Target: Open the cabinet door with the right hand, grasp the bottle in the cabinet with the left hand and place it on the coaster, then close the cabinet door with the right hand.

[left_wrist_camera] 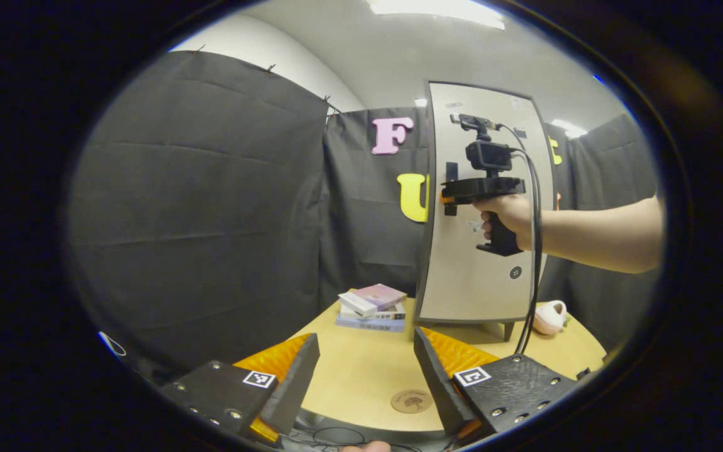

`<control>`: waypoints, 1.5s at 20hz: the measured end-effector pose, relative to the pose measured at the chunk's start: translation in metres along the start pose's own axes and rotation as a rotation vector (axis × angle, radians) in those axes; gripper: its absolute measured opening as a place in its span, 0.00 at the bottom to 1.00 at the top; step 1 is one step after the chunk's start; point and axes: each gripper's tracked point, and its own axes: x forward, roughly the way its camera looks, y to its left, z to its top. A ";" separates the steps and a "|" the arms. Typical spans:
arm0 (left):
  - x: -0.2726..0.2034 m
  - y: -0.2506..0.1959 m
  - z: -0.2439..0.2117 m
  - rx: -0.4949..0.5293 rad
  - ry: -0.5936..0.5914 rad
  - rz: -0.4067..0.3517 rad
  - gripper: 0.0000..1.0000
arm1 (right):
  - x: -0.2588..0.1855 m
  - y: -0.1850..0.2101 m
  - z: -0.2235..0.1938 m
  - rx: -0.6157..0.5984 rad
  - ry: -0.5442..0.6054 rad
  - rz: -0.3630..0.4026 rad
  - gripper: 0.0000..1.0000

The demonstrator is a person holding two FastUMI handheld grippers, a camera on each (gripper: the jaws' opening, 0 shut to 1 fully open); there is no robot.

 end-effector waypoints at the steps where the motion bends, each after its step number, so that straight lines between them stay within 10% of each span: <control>1: -0.004 -0.001 0.000 0.005 0.000 -0.004 0.92 | -0.001 0.000 0.000 0.007 0.004 0.001 0.21; 30: -0.012 -0.028 -0.006 0.071 -0.008 -0.100 0.92 | -0.045 -0.016 -0.009 0.066 0.075 0.340 0.21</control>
